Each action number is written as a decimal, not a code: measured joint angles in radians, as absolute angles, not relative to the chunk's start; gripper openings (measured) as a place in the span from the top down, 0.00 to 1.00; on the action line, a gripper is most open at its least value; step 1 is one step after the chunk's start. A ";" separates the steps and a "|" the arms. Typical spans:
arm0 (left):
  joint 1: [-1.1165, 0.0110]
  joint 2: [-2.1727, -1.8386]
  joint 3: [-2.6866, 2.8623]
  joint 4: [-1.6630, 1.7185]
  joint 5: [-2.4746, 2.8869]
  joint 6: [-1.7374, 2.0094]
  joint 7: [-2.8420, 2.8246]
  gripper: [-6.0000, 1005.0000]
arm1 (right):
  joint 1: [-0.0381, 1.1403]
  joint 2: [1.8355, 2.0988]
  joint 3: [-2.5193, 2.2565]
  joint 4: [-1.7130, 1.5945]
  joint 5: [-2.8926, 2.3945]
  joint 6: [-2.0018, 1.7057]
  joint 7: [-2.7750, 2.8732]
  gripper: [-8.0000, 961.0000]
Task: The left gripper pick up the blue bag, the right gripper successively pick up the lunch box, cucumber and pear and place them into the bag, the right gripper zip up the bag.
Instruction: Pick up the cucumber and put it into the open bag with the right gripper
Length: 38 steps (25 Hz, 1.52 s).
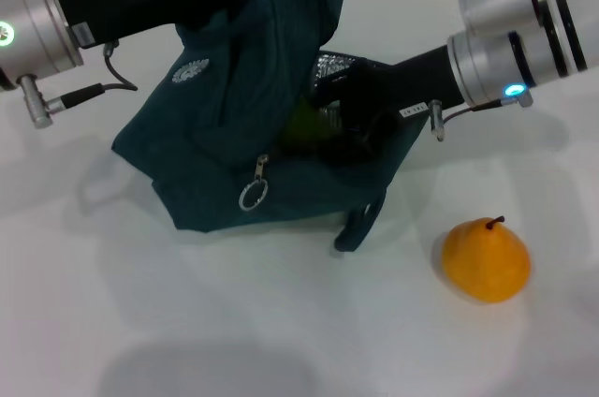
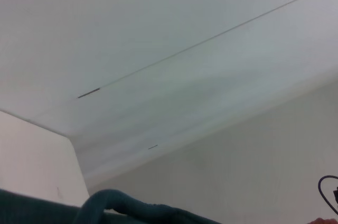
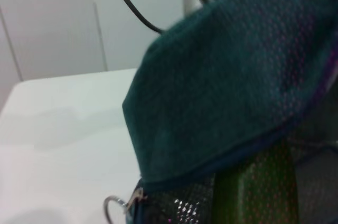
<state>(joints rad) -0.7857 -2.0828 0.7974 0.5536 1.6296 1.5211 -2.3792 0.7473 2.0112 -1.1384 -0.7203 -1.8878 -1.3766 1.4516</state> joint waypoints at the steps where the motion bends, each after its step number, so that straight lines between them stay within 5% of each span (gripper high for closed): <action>1: -0.786 -2.083 0.797 0.554 1.630 1.521 -2.379 0.94 | 0.751 2.011 -1.139 -0.730 -1.891 -1.384 1.471 0.33; 30: -0.783 -2.075 0.791 0.559 1.622 1.531 -2.369 0.94 | 0.581 2.007 -0.982 -1.139 -1.930 -1.581 1.729 0.26; 38: -0.778 -2.076 0.791 0.556 1.618 1.505 -2.330 0.94 | 0.535 1.978 -0.744 -1.164 -1.815 -1.880 1.728 0.26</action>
